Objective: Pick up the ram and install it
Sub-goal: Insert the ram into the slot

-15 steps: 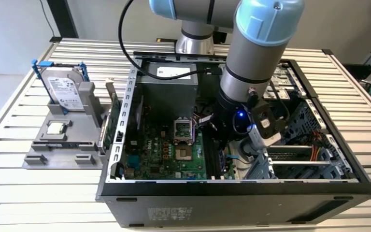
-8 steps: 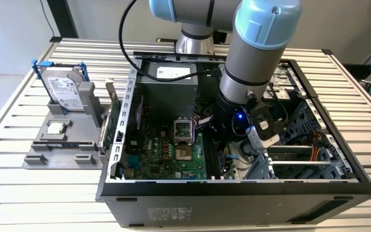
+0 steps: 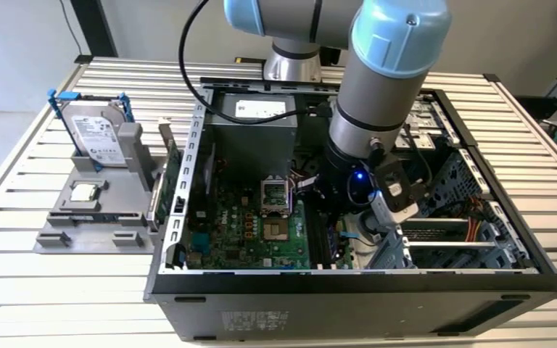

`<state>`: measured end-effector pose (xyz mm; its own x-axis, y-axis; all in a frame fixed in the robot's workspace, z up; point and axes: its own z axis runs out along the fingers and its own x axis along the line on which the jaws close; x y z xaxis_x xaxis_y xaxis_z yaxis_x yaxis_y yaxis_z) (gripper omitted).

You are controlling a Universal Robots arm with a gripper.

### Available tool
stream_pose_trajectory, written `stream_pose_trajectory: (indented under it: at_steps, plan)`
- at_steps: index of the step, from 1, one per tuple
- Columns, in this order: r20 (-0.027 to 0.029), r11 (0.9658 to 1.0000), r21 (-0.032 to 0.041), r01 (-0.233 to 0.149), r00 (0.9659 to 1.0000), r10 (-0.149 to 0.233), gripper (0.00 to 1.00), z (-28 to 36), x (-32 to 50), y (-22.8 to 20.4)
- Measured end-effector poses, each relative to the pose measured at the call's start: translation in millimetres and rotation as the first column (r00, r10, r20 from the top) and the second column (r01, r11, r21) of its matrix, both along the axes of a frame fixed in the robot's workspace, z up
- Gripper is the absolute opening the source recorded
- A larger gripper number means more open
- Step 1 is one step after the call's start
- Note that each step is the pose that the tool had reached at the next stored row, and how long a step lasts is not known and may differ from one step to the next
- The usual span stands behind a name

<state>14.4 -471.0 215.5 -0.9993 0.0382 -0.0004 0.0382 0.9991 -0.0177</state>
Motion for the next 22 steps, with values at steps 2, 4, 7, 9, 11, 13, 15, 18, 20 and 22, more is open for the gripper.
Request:
stream_pose_trajectory:
  at_steps: [2, 4, 7, 9, 11, 13, 15, 18, 20, 22]
  plan:
    - [-0.0001, 1.0, 0.0007, 0.0, 1.0, 0.0, 0.0, -0.6, 0.0, 0.1]
    - [0.0, 1.0, 0.0008, 0.0, 1.0, 0.0, 0.0, -0.6, 0.0, 0.1]
    - [0.0, 1.0, 0.0013, 0.0, 1.0, 0.0, 0.0, 3.1, 0.1, 0.2]
    - [0.0001, 1.0, 0.0011, 0.0, 1.0, 0.0, 0.0, 7.1, 0.2, 0.2]
    - [0.0, 1.0, 0.0039, 0.0, 1.0, 0.0, 0.0, 8.6, 0.2, 0.1]
    - [-0.0002, 0.9999, 0.0125, 0.0, 1.0, 0.0, 0.0, 8.9, 0.1, 0.0]
    - [-0.0001, 0.9998, 0.0208, 0.0, 1.0, 0.0, 0.0, 8.9, 0.2, 0.1]
    - [0.0, 0.9995, 0.0307, 0.0, 1.0, 0.0, 0.0, 10.3, 0.4, 0.2]
    - [0.0002, 0.9995, 0.0324, 0.0, 1.0, 0.0, 0.0, 13.2, 0.6, 0.4]
    - [0.0, 0.9995, 0.031, 0.0, 1.0, 0.0, 0.0, 18.4, 0.7, 0.1]
